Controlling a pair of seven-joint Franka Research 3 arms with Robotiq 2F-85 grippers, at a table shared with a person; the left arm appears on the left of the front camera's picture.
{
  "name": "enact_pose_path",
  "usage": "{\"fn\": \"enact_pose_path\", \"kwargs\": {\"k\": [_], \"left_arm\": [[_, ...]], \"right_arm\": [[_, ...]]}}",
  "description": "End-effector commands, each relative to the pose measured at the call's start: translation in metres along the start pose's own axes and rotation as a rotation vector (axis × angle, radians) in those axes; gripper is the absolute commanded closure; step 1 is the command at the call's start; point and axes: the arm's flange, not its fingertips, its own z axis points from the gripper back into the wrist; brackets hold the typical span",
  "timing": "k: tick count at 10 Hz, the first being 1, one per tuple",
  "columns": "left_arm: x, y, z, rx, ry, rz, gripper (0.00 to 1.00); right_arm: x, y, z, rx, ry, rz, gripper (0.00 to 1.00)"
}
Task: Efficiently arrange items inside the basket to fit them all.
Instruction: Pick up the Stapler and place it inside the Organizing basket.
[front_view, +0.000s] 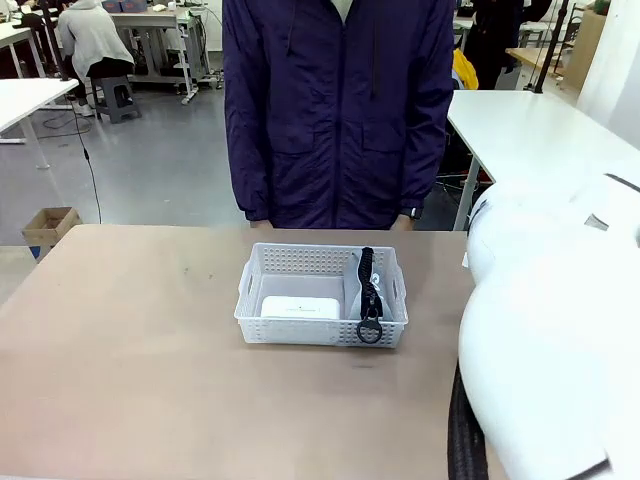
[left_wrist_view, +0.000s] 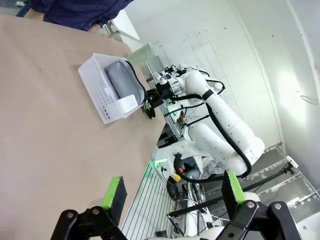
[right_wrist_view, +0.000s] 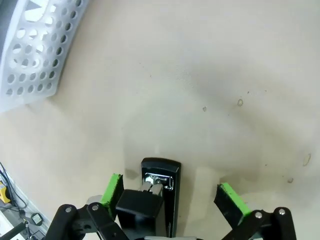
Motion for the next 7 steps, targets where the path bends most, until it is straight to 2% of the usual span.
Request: {"fn": "enact_pose_path", "kwargs": {"k": [1,3,7], "left_arm": [[-0.003,-0.004,-0.002,0.006,0.001,0.008,0.0],[-0.003,-0.004,-0.002,0.006,0.001,0.008,0.0],[-0.003,-0.004,-0.002,0.006,0.001,0.008,0.0]], "right_arm": [[-0.131,0.032,0.017,-0.025,-0.019,0.064,0.0],[-0.135,0.047,0.026,-0.082,-0.011,0.089,0.0],[-0.139,0.052,0.01,-0.152,0.085,0.105,0.0]]}}
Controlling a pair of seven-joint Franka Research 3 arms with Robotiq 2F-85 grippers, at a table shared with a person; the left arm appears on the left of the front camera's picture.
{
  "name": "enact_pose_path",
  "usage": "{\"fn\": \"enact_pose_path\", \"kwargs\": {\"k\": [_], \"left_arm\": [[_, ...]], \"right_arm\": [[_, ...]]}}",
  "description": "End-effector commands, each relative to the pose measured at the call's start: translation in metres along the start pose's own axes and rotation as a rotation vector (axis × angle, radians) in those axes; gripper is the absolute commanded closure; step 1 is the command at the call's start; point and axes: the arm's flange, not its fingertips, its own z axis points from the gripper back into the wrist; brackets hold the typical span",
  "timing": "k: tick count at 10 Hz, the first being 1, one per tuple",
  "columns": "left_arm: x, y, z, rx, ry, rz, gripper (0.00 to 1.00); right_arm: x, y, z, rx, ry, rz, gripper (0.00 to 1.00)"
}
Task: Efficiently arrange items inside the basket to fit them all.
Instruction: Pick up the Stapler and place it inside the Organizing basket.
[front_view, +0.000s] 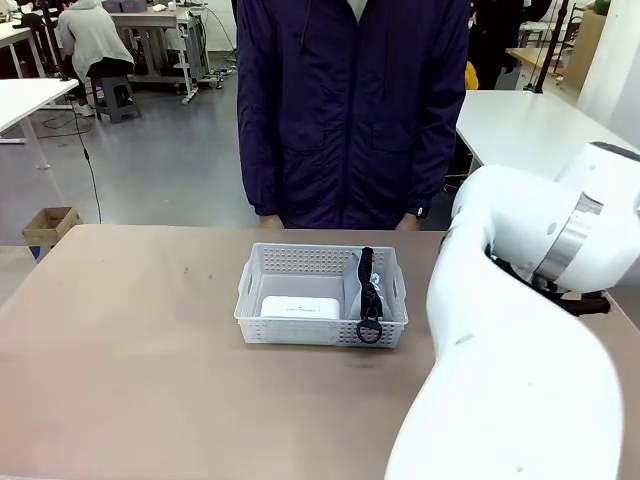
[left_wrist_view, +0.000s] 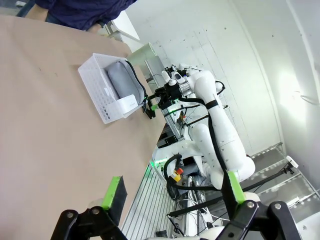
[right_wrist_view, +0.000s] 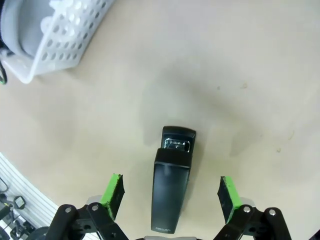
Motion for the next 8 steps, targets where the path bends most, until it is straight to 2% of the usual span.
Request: {"fn": "enact_pose_path", "kwargs": {"k": [1,4,8], "left_arm": [[-0.003,-0.004,-0.002,0.006,0.001,0.008,0.0],[-0.003,-0.004,-0.002,0.006,0.001,0.008,0.0],[-0.003,-0.004,-0.002,0.006,0.001,0.008,0.0]], "right_arm": [[-0.131,0.031,-0.034,-0.043,0.038,0.002,0.0],[-0.132,0.031,-0.042,-0.091,0.076,-0.009,0.0],[-0.131,0.031,-0.053,-0.058,0.139,0.0,0.0]]}}
